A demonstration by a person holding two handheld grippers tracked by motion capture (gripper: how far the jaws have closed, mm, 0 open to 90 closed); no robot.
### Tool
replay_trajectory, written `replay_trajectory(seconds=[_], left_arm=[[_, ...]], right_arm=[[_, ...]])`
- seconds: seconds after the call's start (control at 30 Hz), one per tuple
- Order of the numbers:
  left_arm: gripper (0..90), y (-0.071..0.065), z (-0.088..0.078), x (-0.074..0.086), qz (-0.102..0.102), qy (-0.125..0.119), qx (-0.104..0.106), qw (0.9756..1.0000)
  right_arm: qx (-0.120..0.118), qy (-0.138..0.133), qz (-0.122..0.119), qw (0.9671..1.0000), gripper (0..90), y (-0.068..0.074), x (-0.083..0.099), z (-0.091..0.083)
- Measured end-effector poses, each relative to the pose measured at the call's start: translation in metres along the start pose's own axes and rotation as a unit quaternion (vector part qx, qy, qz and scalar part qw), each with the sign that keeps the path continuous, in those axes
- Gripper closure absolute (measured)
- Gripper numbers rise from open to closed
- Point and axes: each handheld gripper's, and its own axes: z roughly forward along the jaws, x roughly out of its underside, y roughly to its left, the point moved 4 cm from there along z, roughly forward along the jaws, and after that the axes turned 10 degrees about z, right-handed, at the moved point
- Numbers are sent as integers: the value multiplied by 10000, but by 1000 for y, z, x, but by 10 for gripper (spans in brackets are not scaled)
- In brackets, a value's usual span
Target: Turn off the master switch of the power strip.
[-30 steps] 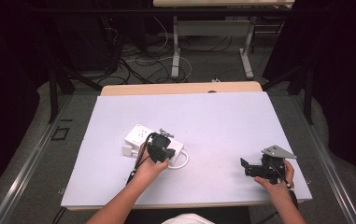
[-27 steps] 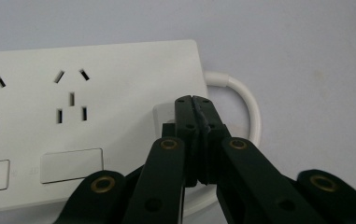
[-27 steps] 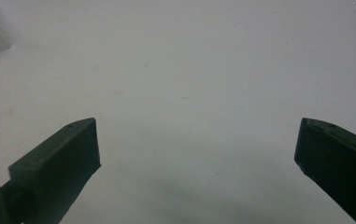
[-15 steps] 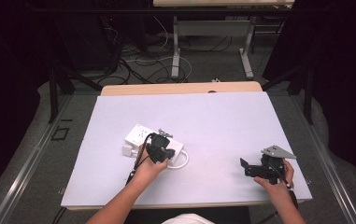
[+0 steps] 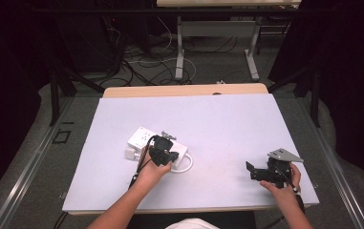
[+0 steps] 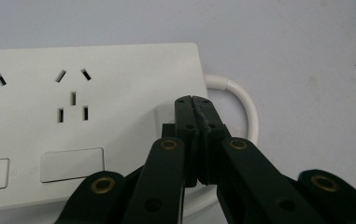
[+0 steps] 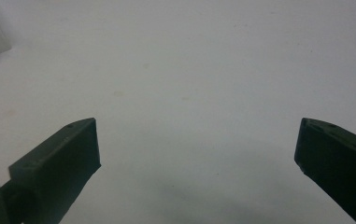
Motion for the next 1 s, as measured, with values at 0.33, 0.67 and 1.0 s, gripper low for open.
replay_trajectory(seconds=[0.33,0.67,1.0], left_arm=[[847,0,-1,-2,116,112,29,9999],[739,-1,-1,-4,173,65,-4,9998],[618,0,-7,-8,153,-136,-108,9997]], right_arm=[[-28,39,-29,10000,0,0,0,-1],[-52,21,5,10000,0,1,0,0],[-47,15,-17,10000,0,0,0,0]])
